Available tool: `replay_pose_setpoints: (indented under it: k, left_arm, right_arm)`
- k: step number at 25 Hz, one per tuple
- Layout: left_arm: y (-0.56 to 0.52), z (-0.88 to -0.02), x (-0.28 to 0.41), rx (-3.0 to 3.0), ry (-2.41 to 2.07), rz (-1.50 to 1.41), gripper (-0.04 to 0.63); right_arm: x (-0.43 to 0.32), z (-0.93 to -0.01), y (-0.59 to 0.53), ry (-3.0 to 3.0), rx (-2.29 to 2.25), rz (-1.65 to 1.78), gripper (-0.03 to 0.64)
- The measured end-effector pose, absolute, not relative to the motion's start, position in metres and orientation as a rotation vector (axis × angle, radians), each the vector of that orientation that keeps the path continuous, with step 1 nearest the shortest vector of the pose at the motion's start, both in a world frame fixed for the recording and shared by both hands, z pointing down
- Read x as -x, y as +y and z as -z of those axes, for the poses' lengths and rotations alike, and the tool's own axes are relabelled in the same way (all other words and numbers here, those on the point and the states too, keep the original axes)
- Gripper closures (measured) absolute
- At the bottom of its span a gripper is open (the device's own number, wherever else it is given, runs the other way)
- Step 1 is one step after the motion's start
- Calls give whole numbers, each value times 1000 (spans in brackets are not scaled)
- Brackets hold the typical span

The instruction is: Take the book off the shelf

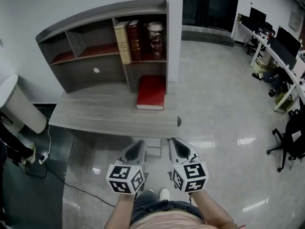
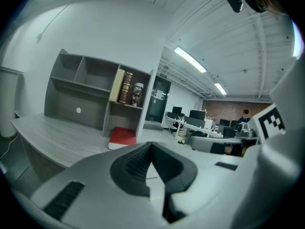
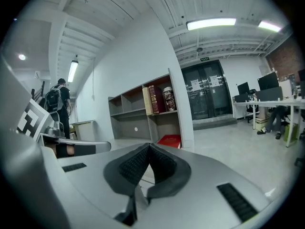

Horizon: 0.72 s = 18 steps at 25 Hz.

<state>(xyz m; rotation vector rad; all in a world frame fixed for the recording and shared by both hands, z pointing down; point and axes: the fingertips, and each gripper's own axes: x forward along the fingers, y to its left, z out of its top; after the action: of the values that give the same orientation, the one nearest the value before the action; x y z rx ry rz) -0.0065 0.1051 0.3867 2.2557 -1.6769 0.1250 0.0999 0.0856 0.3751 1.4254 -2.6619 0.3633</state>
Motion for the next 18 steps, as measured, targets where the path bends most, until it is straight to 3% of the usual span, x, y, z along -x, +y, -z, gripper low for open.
replay_pose_setpoints:
  k: [18]
  left_arm:
    - [77,-380,31,-2186,-1788,-124,583]
  right_arm:
    - [-116,-367,54,-2690,-1441,-363,609]
